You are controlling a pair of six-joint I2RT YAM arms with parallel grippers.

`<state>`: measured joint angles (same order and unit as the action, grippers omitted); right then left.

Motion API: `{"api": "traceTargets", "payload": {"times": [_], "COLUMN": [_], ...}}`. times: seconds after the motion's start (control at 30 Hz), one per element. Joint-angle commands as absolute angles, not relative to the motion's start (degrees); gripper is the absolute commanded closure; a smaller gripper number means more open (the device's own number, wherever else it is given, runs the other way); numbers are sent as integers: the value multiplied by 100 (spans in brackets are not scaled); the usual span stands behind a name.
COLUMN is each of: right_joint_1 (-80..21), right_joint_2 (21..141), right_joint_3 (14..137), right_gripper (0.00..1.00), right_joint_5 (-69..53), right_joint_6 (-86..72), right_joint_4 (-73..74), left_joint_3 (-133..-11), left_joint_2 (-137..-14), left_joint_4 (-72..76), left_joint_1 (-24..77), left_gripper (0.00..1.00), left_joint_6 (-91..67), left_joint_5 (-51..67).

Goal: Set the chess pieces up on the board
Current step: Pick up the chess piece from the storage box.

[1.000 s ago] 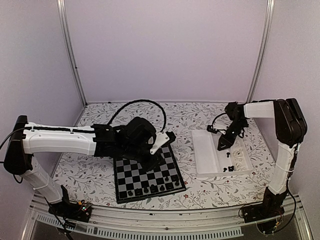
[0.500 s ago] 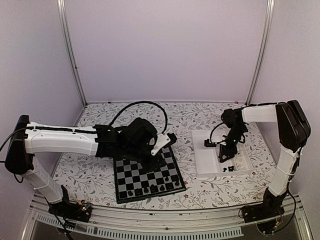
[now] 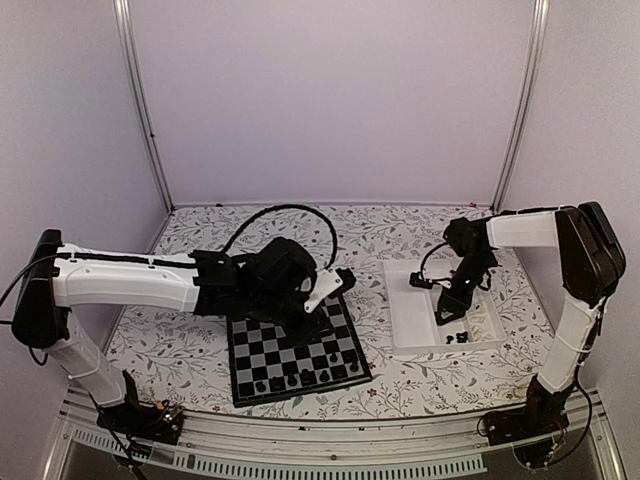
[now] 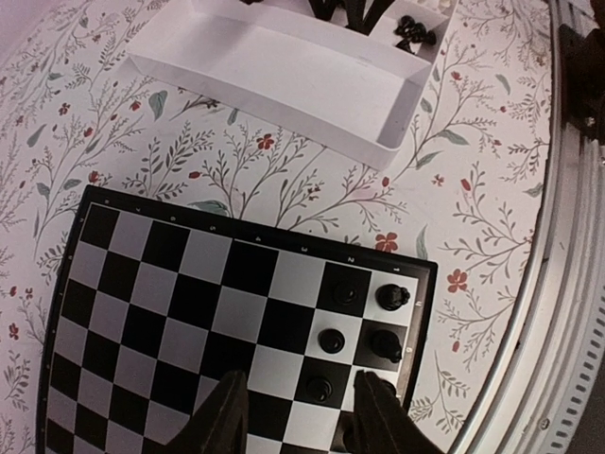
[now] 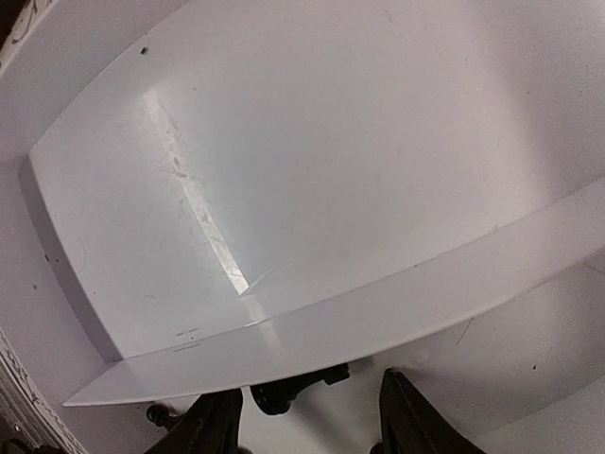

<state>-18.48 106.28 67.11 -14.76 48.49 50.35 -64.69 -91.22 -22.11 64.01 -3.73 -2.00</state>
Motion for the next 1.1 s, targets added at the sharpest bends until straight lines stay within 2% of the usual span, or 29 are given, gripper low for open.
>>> {"api": "traceTargets", "payload": {"times": [0.0,0.3,0.6,0.73,0.8,0.93,1.07], "right_joint_1": [-1956,-1886,-1760,-1755,-1758,-1752,-1764], "right_joint_2": [10535,10487,10449,10489,10494,10507,10668], "right_joint_3": [6492,6452,6582,6607,6666,6785,6858], "right_gripper": [47,49,61,63,63,56,55], "right_joint_5": [-1697,-709,-586,-712,-957,-1343,-1542], "right_joint_6": [4132,3690,3537,3442,3384,3235,3147], "right_joint_4": [4881,4720,4741,4783,4900,5049,5037], "left_joint_3": [-6538,-6491,-6416,-6391,-6390,-6363,-6397], "left_joint_2": [-9237,-9229,-9202,-9193,-9185,-9167,-9202], "left_joint_4": [-2094,-2083,-2053,-2051,-2060,-2049,-2040], "left_joint_1": [6361,6363,6368,6364,6365,6364,6363], "left_gripper": [59,59,59,59,59,59,59], "left_joint_6": [-399,-431,-439,-435,-432,-432,-436], "left_joint_5": [-106,-97,-80,-88,-81,-79,-44]}}
